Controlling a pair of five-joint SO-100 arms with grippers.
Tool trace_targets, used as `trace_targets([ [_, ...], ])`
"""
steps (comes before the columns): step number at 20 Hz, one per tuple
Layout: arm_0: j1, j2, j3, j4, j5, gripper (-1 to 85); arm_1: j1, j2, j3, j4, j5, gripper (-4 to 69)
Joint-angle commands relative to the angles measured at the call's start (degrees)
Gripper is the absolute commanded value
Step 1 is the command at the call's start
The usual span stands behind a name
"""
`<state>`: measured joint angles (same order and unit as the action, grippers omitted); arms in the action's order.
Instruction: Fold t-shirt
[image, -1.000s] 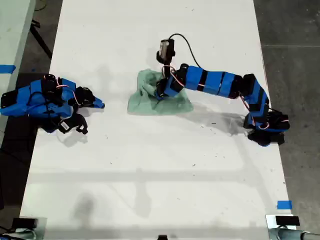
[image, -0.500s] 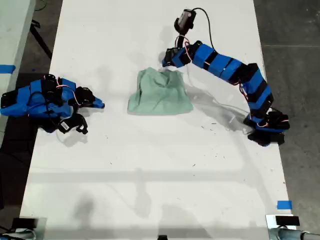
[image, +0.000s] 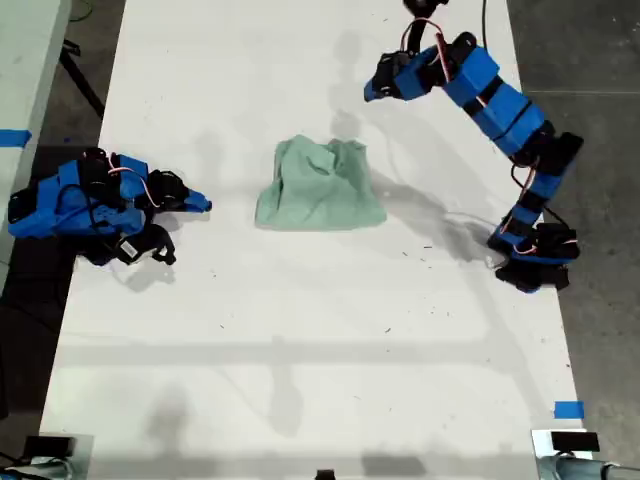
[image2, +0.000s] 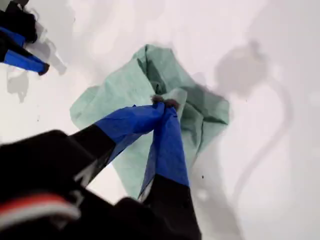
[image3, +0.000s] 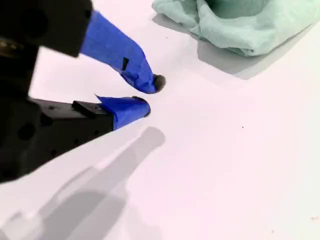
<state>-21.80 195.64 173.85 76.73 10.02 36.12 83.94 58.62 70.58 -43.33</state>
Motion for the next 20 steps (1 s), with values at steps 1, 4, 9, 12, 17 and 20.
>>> trace_targets([
  [1, 2.2, 0.26, -0.35, 0.18, -0.26, 3.1, -2.64, 18.81, 15.29, 0.62, 2.29, -0.8],
  [4, 4.83, 0.26, -0.35, 1.23, -0.09, 2.9, -2.99, 37.79, 40.69, 0.26, 7.29, -0.8],
  [9, 8.09, 0.26, -0.44, 1.32, -0.18, 3.3, -5.71, 69.7, 79.45, -2.2, 20.48, -0.8],
  [12, 8.26, 0.26, -0.44, 1.32, -0.18, 3.3, -9.4, 93.16, 99.49, -1.93, 31.9, -0.8],
  [17, 8.26, 0.26, -0.44, 1.32, -0.18, 3.3, -11.16, 109.25, 116.63, -0.26, 50.8, -0.6],
  [20, 8.26, 0.26, -0.44, 1.32, -0.09, 3.3, -9.49, 112.59, 116.81, -0.53, 37.18, 3.8],
])
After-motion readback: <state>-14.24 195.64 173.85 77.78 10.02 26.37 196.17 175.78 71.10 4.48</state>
